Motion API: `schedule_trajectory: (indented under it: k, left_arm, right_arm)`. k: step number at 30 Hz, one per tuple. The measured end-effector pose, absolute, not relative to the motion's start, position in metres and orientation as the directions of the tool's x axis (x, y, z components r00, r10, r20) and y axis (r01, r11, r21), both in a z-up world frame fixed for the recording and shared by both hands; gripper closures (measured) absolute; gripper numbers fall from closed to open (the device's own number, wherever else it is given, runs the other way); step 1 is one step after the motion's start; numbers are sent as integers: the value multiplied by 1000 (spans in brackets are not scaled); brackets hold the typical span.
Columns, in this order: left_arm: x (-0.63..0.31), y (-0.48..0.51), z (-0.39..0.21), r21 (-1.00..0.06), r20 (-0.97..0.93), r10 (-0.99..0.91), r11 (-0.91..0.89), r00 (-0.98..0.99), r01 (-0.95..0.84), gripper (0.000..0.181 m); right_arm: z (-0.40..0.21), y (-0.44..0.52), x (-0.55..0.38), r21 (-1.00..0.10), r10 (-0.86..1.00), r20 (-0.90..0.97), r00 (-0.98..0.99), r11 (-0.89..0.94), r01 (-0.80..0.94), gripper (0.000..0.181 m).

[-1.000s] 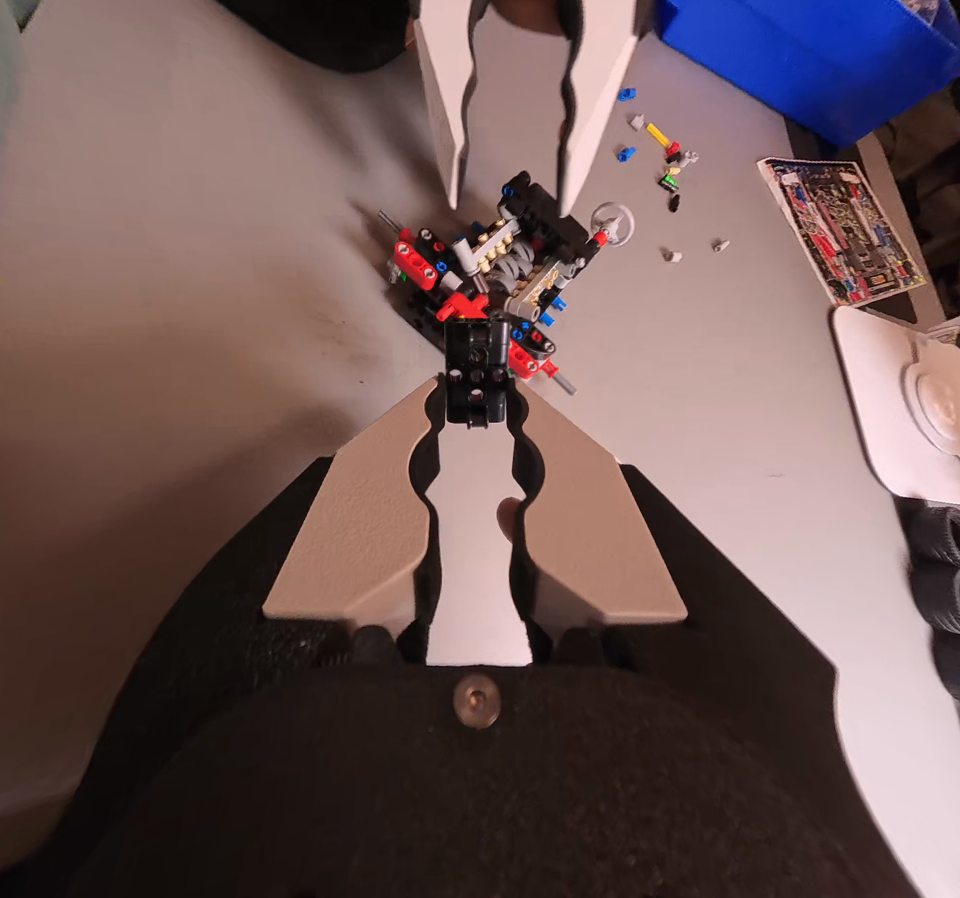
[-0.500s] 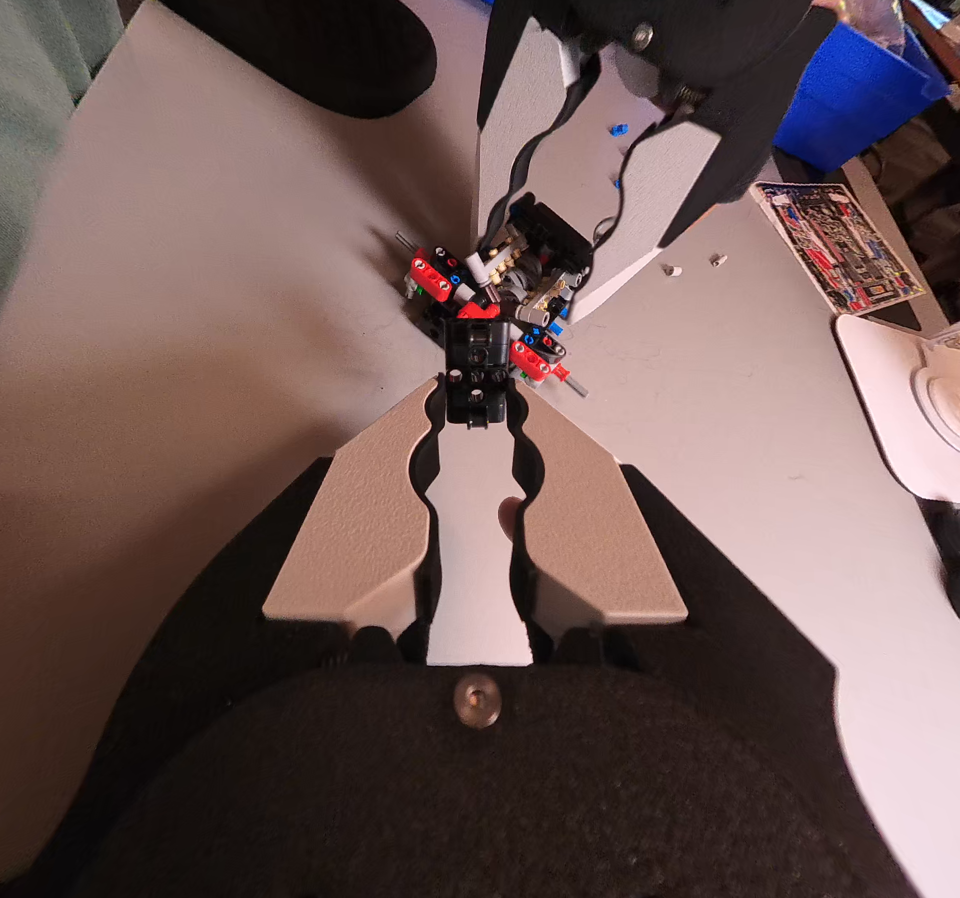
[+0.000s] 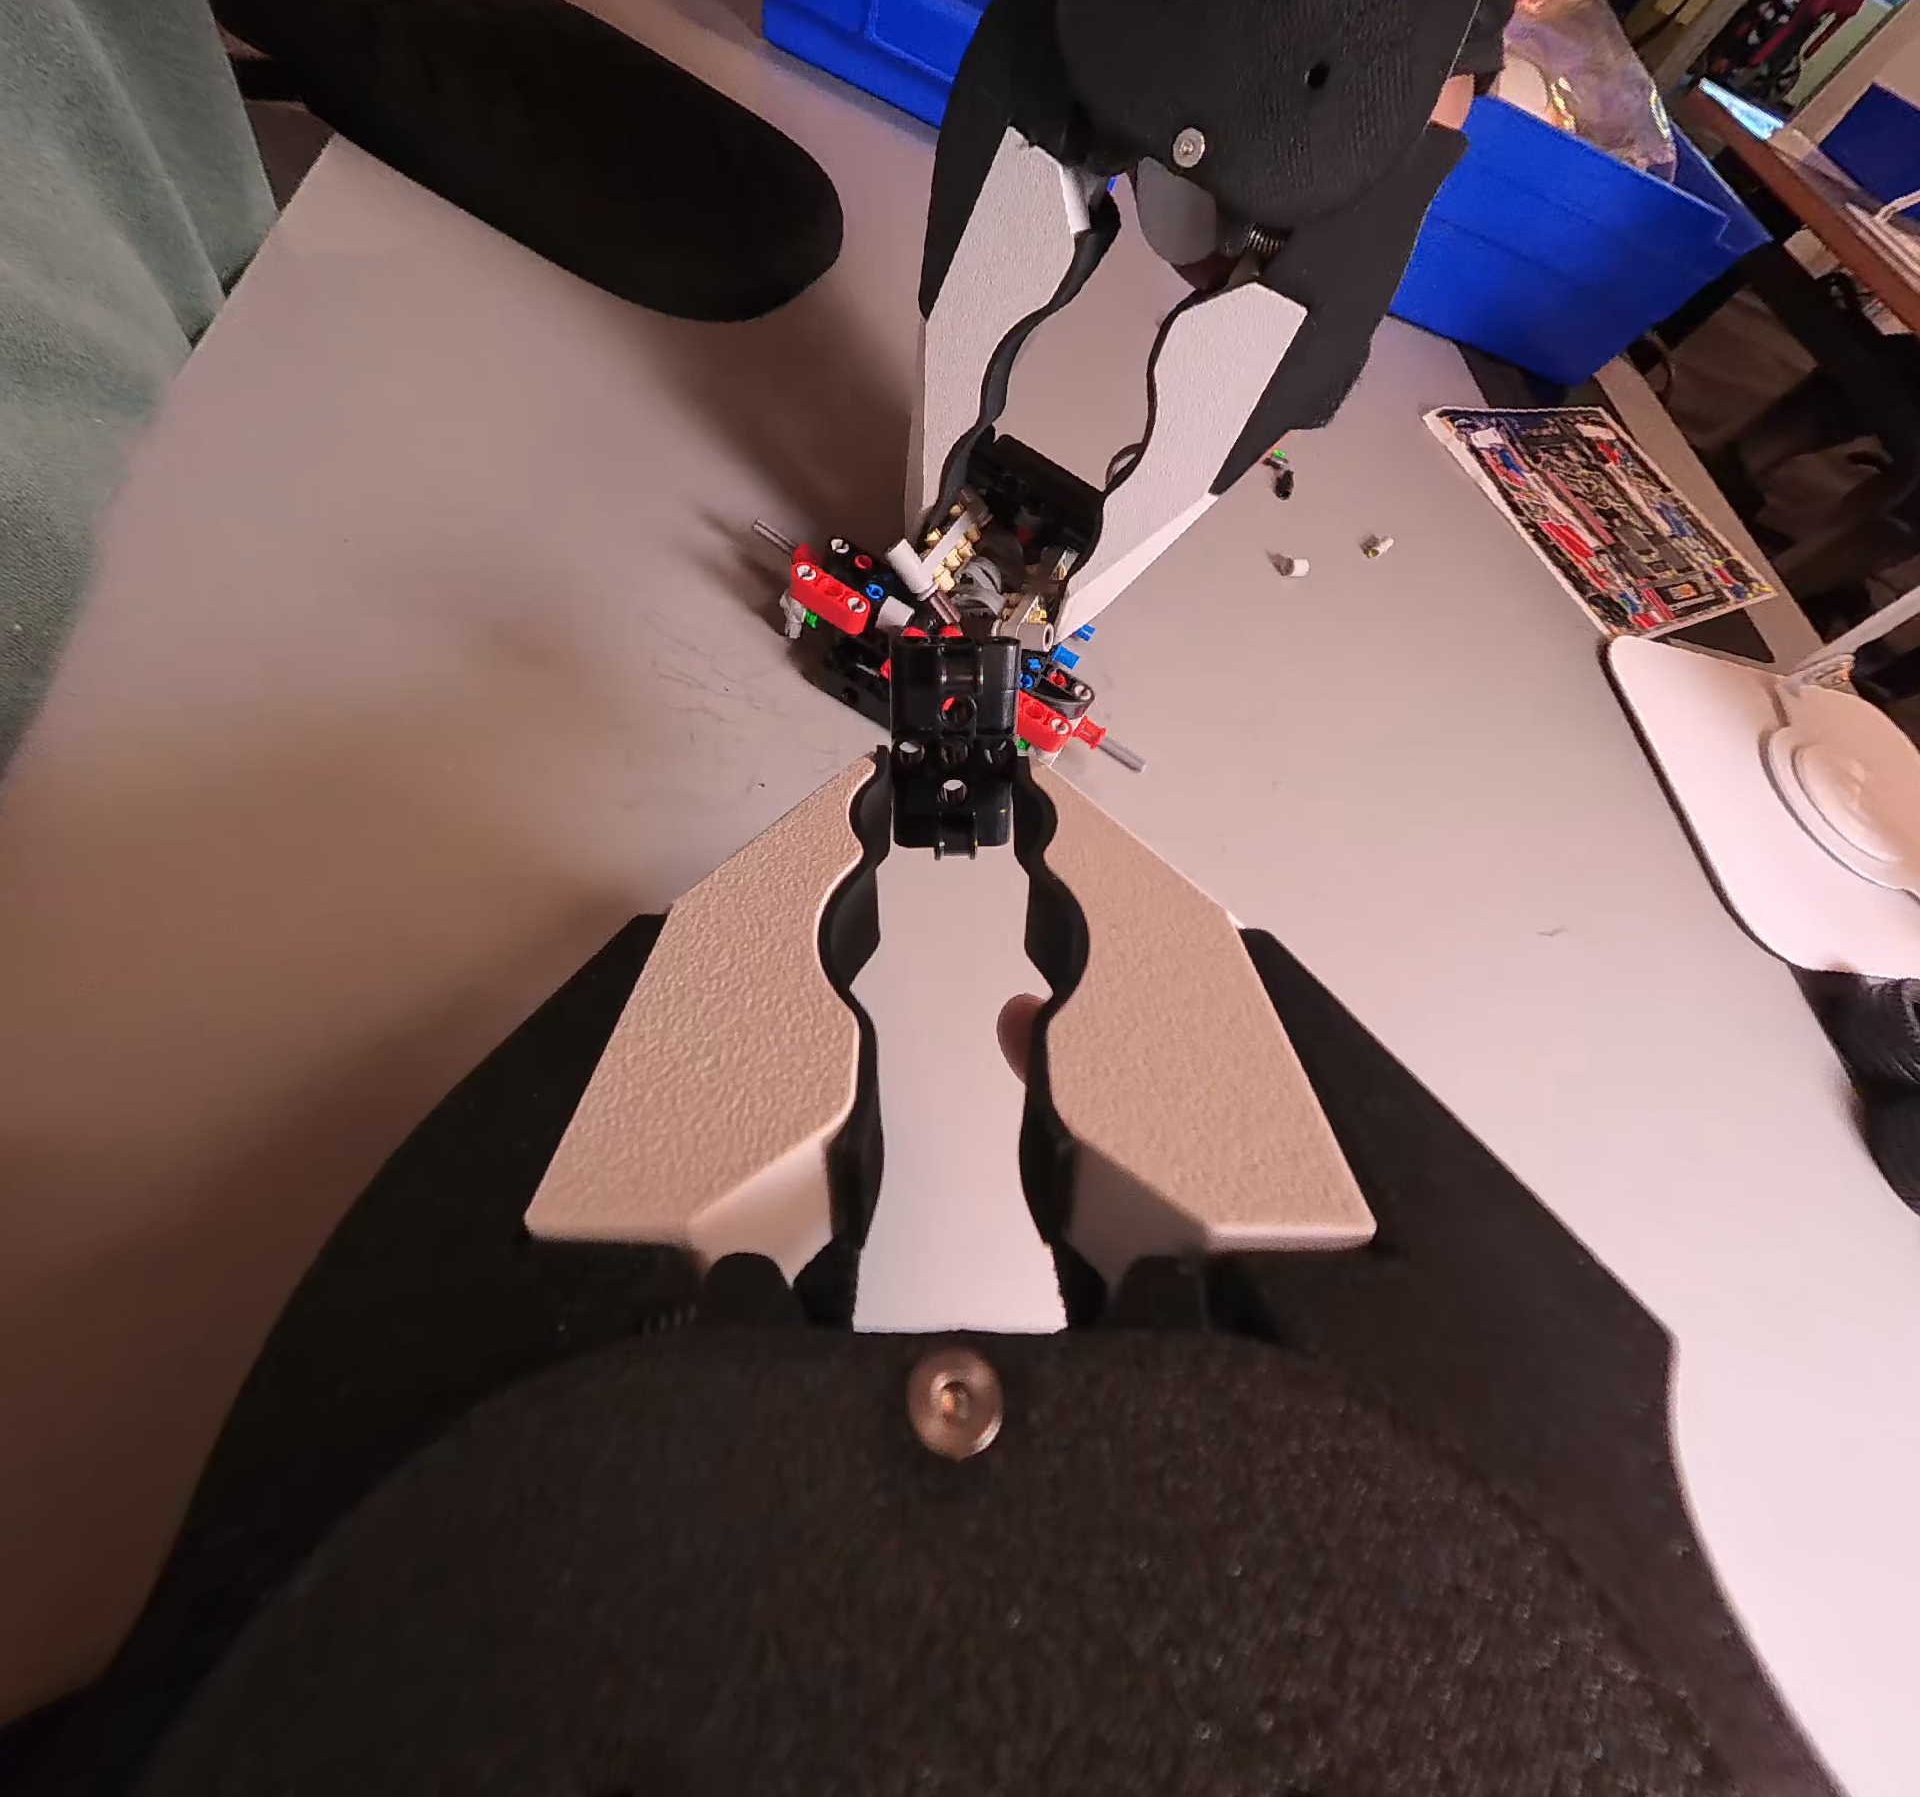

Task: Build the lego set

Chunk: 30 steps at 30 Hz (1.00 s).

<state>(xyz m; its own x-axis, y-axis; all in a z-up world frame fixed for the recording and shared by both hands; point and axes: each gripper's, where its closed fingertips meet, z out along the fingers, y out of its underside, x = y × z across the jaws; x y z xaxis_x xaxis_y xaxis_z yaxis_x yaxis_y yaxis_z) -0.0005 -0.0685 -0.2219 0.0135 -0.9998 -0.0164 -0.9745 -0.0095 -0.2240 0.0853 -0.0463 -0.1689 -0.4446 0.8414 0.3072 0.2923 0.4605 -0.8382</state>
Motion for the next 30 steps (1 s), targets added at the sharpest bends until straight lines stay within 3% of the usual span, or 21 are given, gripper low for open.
schedule_trajectory:
  k: [4, 7, 14, 18, 22, 30]
  left_arm:
    - [-1, -69, -221, -232, -9, -1000, -16, 19, -973, 138]
    - [4, -65, -213, -307, -25, -999, -28, 38, -951, 139]
    - [38, -58, -168, -752, -41, -978, -103, 203, -652, 140]
    - [45, -49, -150, -909, -90, -905, -95, 416, -405, 140]
    - [40, -43, -154, -950, -84, -778, -127, 623, -286, 140]
    - [27, -31, -163, -922, -239, -556, -127, 796, -366, 140]
  right_arm:
    - [-169, -48, 83, -838, 841, 306, -447, 461, 292, 160]
    - [-166, -49, 83, -839, 840, 314, -441, 464, 285, 160]
    - [-135, -51, 84, -861, 842, 327, -429, 452, 232, 160]
    - [-106, -43, 82, -905, 899, 222, -377, 334, 264, 160]
    - [-92, -29, 73, -896, 948, 94, -303, 213, 389, 160]
    - [-103, -25, 45, -749, 967, -172, -190, -3, 663, 160]
